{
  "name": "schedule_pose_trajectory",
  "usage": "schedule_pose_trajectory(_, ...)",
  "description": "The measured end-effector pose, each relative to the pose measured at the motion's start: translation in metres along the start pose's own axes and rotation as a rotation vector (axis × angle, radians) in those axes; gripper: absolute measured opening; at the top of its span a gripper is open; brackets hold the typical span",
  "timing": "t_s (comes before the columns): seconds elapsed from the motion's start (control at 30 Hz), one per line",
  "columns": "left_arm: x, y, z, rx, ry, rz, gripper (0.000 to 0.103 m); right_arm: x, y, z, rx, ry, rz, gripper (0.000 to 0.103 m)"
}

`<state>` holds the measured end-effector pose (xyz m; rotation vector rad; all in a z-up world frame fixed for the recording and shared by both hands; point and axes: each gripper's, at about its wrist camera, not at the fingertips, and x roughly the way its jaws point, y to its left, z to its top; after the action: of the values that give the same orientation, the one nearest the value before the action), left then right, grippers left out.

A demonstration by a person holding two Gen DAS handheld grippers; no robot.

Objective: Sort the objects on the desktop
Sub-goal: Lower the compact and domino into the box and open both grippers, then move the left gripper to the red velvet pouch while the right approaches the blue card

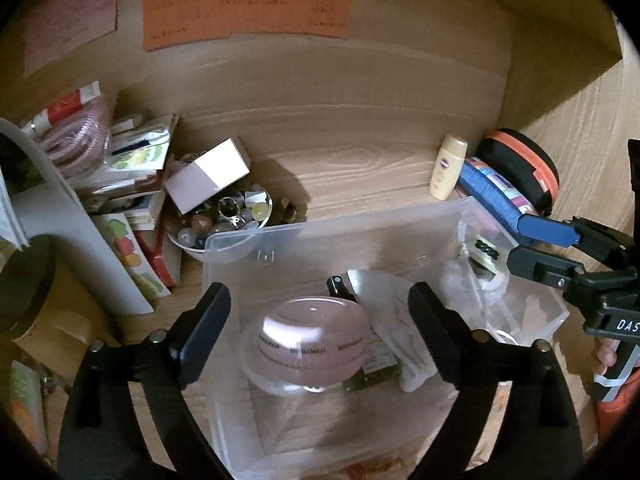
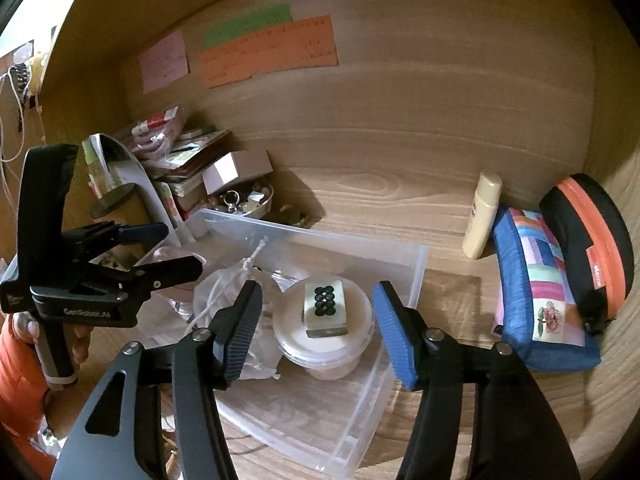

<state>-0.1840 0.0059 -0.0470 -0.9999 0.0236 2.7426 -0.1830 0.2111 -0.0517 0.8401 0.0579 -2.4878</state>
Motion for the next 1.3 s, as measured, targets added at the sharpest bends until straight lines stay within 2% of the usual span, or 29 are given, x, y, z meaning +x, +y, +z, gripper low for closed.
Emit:
schedule_pose_trajectory(0.07,-0.007,0.001,-0.001,-0.006,-0.008,0.002,0.094,-0.005,0.003,0.0,0.003,-0.01,-0.007,0.068)
schedule_pose_trajectory(0.37,-0.042,-0.004,-0.011,-0.001,-0.049,0.023,0.098,-0.034,0.027,-0.005,-0.06,-0.048,-0.031,0.071)
schedule_pose_trajectory(0.47,-0.055,-0.007,-0.018,0.01,-0.069,0.032,0.099,-0.044,0.036,-0.009,-0.078,-0.065,-0.047,0.082)
schedule_pose_trajectory(0.9,-0.089,-0.011,-0.058,0.027,-0.071,0.027,0.101,-0.075,0.064,-0.033,-0.102,-0.079,-0.069,0.082)
schedule_pose_trajectory(1.07,-0.093,-0.015,-0.081,0.024,-0.037,0.017,0.101,-0.075,0.069,-0.05,-0.092,-0.045,-0.062,0.082)
schedule_pose_trajectory(1.3,-0.09,-0.028,-0.115,0.003,0.033,-0.055,0.101,-0.076,0.07,-0.076,-0.076,0.005,-0.058,0.082)
